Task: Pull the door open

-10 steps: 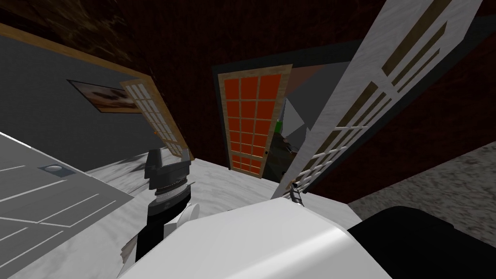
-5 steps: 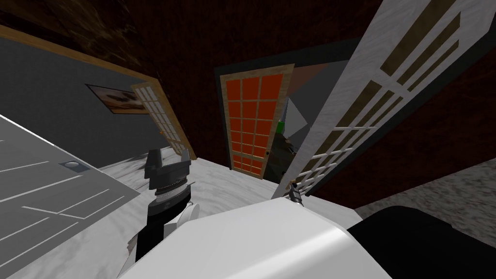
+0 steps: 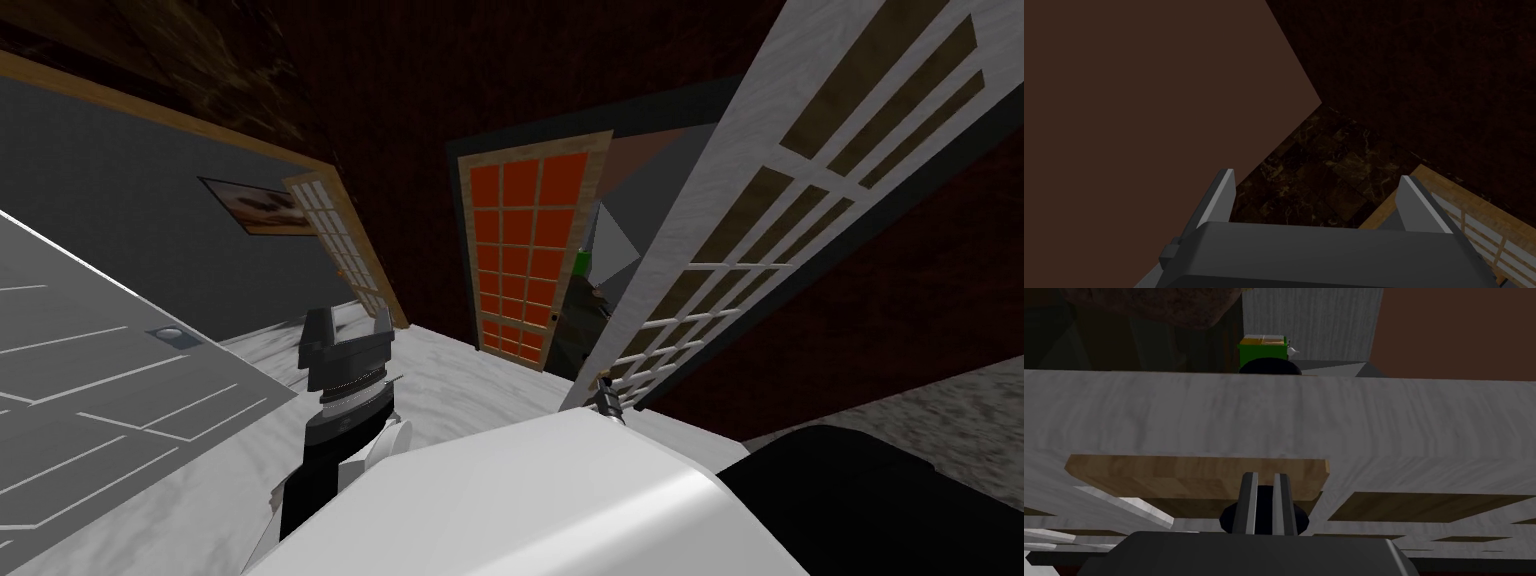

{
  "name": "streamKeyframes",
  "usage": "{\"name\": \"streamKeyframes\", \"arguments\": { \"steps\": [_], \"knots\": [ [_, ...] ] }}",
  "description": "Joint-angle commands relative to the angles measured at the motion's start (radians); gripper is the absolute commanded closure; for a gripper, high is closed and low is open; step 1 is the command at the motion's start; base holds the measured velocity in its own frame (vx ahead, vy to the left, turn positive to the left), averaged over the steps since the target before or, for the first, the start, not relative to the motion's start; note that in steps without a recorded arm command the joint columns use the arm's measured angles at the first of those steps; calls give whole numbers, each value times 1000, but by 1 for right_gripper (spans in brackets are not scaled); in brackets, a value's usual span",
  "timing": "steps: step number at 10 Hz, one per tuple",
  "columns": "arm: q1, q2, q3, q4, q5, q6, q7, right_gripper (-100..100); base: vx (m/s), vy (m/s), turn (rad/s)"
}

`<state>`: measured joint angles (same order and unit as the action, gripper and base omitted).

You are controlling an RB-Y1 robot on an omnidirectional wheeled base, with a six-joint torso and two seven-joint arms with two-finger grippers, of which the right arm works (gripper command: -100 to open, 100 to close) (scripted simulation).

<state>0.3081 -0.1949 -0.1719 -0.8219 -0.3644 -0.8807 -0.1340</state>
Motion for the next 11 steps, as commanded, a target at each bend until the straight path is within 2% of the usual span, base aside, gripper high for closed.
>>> {"name": "streamKeyframes", "arguments": {
  "steps": [1, 3, 6, 7, 11],
  "knots": [
    [8, -24, -16, -3, -25, 14, -31, 100, 1, -10, 39],
    [9, -25, -9, -7, -35, 13, -53, 100, -8, -14, 41],
    [10, -29, 13, -17, -64, 9, -118, 100, 10, -15, 48],
    [0, -6, 34, -19, -44, -3, -138, -100, -67, 5, 131],
    [-3, 4, 36, -31, -41, 2, -218, -100, -93, -23, 91]
  ]
}}
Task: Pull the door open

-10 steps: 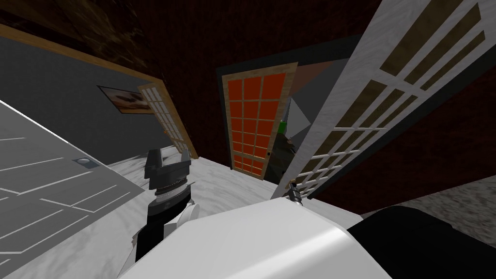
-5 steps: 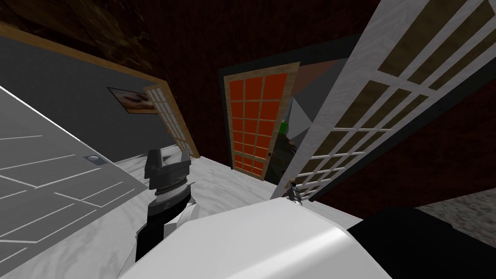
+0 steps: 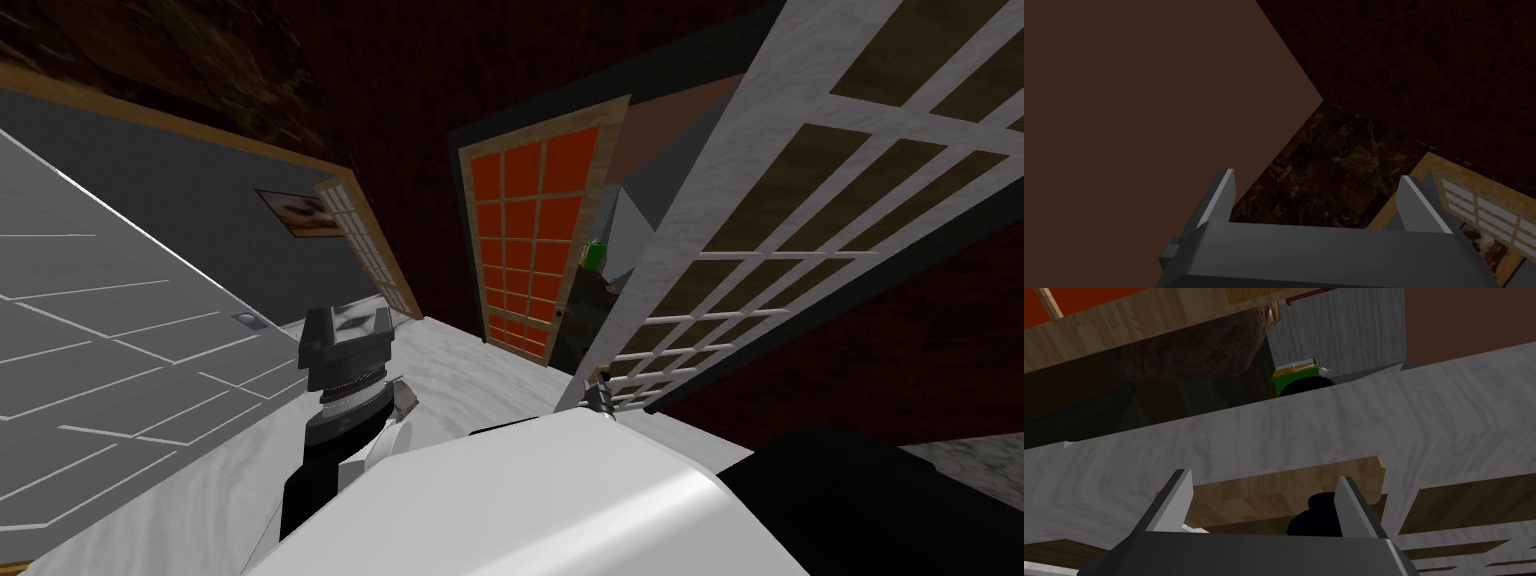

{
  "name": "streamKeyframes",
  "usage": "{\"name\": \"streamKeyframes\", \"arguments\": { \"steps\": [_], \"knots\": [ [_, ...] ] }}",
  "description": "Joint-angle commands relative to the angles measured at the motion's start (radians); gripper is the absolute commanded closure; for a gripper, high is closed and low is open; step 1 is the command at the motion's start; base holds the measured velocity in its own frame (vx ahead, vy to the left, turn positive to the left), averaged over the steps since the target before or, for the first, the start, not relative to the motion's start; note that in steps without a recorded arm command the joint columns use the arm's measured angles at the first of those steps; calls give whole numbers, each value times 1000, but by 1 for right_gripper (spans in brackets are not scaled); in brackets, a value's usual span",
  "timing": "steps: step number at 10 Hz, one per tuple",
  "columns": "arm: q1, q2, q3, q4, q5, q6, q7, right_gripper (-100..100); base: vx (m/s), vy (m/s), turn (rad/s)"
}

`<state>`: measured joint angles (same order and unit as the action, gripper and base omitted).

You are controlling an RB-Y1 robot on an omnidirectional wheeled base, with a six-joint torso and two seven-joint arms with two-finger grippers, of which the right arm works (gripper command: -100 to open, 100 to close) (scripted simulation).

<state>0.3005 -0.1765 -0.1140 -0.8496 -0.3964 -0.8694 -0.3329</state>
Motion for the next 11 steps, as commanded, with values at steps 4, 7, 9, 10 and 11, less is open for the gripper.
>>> {"name": "streamKeyframes", "arguments": {
  "steps": [4, 7, 9, 10, 11],
  "knots": [
    [1, -1, -18, -21, -4, -2, -128, -100, -101, -63, 102],
    [0, 3, -17, -26, -2, 0, -166, -100, -51, -22, 33],
    [-1, 7, -16, -31, -1, 3, -199, -100, -82, -49, 87],
    [-2, 11, -15, -37, 1, 5, -234, -100, -57, -36, 93],
    [-4, 16, -14, -42, 3, 8, -263, -100, -85, -45, 139]
  ]
}}
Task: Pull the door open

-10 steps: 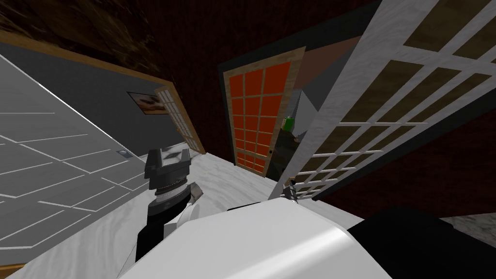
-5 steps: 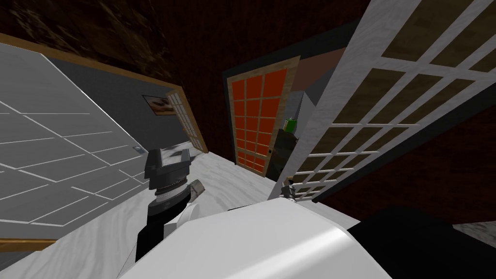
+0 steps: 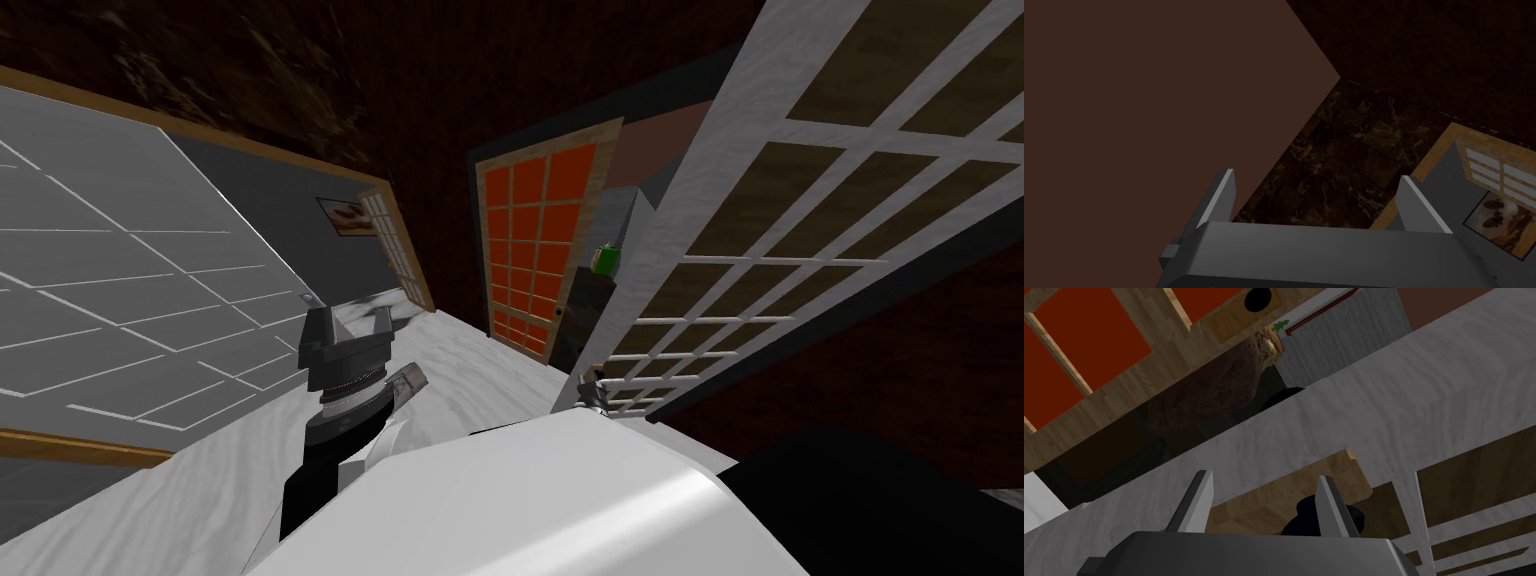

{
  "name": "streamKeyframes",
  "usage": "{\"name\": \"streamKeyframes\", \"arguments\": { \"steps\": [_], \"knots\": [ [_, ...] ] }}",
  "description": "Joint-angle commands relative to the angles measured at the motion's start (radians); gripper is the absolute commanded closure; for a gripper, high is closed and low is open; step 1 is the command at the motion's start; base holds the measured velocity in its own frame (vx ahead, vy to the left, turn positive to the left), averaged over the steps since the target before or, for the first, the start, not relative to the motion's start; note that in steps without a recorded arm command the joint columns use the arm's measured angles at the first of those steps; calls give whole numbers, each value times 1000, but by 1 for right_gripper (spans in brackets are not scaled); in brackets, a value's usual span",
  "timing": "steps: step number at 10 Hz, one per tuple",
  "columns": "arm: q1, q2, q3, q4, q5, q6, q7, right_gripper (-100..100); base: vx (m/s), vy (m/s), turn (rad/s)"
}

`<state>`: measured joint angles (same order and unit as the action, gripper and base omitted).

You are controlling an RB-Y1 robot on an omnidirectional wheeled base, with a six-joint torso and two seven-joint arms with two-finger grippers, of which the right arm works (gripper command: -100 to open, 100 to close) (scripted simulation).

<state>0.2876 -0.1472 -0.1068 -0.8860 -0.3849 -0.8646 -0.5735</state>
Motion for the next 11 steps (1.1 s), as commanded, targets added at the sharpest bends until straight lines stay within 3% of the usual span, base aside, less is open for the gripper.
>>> {"name": "streamKeyframes", "arguments": {
  "steps": [1, 4, 11],
  "knots": [
    [9, -13, -21, -6, -9, 3, -28, -100, -61, -39, 59],
    [6, 1, -18, -23, -3, 10, -122, -100, -77, -59, 119],
    [0, 21, -13, -48, 4, 21, -279, -100, -72, -39, 82]
  ]
}}
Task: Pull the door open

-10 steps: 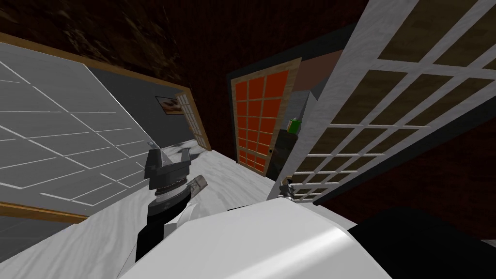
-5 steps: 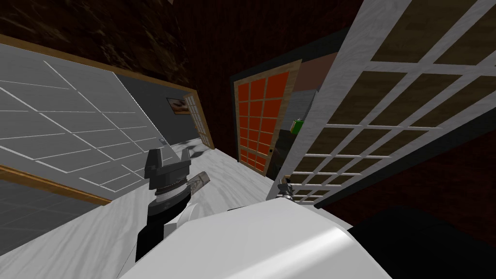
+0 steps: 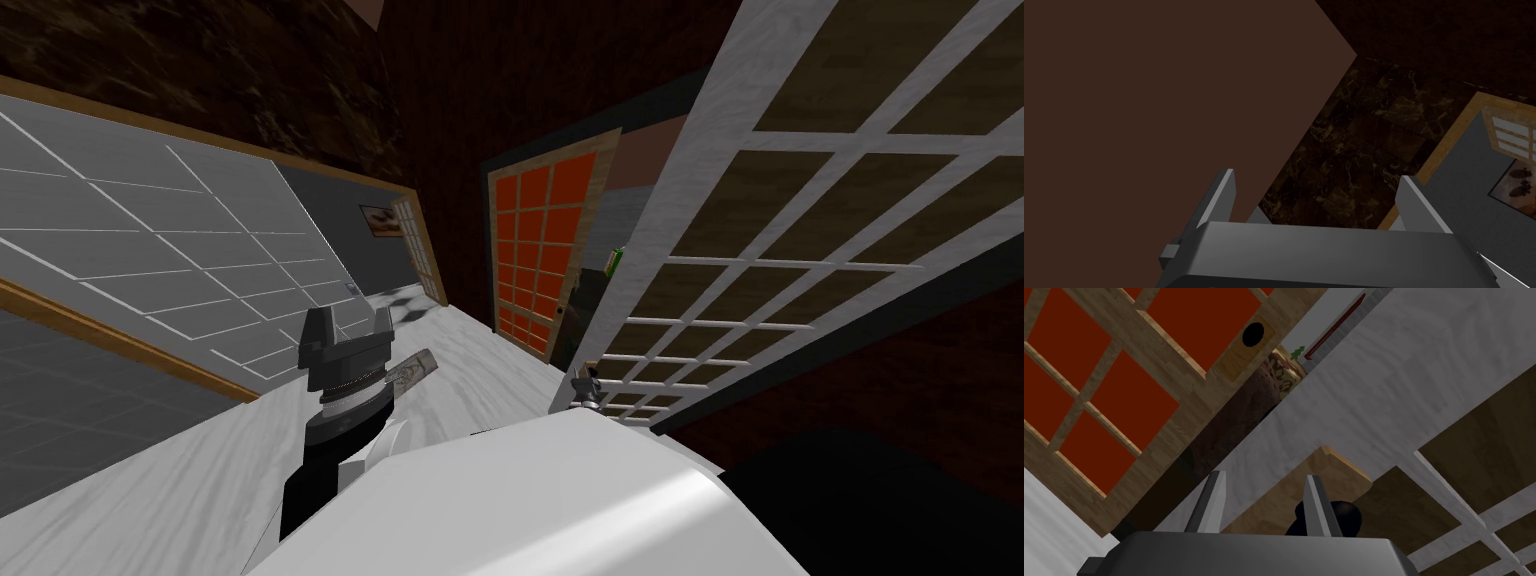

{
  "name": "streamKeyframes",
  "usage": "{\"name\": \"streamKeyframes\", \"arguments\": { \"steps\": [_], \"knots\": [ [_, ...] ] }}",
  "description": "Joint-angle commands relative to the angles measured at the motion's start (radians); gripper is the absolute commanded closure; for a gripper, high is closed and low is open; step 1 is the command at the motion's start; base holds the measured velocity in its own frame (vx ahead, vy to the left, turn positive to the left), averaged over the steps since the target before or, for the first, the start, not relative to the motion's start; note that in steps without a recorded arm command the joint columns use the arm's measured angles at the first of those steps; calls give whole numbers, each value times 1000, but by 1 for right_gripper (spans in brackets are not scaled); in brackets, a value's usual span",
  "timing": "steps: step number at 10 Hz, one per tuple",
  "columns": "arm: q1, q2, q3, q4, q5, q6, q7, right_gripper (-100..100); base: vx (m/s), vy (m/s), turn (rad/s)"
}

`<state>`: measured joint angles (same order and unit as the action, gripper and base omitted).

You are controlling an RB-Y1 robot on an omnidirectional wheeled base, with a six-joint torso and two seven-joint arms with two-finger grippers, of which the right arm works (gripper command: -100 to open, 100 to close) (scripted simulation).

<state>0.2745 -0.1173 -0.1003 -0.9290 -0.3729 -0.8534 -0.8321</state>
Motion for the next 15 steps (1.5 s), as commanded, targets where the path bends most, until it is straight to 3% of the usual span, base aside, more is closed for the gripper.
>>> {"name": "streamKeyframes", "arguments": {
  "steps": [1, 15],
  "knots": [
    [12, -4, -18, -11, -6, 13, -50, -100, -114, -47, 148],
    [0, 43, -7, -66, 10, 36, -394, -100, -86, -36, 92]
  ]
}}
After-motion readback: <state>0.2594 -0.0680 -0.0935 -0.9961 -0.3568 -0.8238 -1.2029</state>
